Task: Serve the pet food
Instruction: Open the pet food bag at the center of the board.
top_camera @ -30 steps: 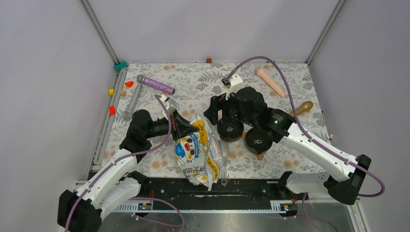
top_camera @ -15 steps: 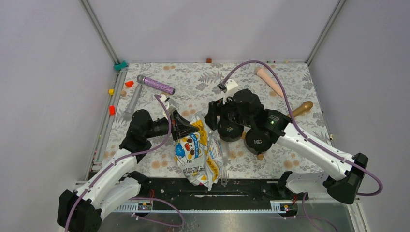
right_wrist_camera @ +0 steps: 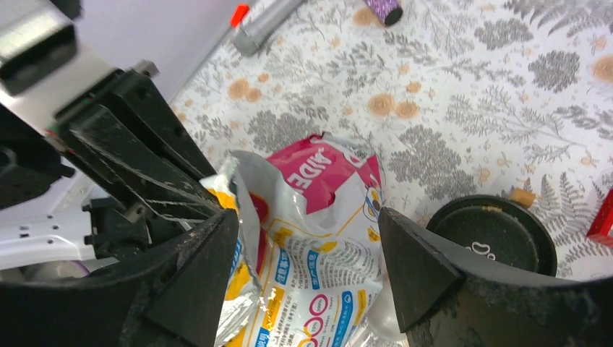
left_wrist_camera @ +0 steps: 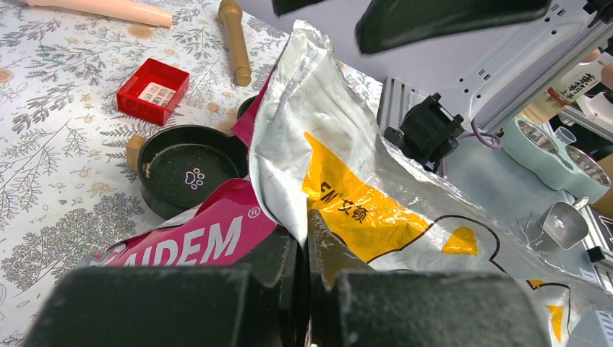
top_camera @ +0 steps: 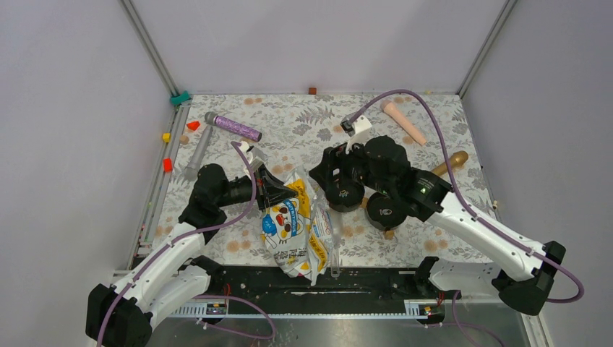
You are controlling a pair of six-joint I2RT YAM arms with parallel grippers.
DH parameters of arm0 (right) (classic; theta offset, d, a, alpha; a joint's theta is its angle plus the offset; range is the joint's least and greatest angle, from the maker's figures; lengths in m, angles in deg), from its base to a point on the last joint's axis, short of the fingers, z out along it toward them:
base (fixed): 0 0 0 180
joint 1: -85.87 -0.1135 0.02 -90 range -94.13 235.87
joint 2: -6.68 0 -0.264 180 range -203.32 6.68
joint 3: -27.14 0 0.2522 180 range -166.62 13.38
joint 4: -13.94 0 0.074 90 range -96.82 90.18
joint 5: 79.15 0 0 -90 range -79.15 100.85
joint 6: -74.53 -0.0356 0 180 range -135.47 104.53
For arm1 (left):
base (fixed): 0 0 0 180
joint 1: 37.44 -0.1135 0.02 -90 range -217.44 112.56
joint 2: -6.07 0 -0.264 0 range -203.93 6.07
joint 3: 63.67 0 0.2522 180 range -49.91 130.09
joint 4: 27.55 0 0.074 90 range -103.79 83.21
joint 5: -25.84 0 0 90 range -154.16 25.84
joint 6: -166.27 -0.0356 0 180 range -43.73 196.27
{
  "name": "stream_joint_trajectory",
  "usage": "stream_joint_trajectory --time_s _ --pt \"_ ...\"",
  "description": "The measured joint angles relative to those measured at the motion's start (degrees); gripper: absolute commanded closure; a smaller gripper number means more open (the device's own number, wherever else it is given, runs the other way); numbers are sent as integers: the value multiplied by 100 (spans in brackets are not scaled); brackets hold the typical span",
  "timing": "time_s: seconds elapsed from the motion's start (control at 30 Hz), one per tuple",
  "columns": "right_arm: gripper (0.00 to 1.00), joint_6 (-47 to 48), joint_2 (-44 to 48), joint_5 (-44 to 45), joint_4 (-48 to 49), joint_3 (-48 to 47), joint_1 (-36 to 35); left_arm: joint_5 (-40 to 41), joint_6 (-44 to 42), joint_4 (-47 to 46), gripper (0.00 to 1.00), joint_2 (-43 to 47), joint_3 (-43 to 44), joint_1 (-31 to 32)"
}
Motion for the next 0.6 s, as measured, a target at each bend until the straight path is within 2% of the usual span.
stream_joint_trajectory --time_s 0.6 --pt "21 13 -225 -17 243 -66 0 11 -50 101 100 11 28 0"
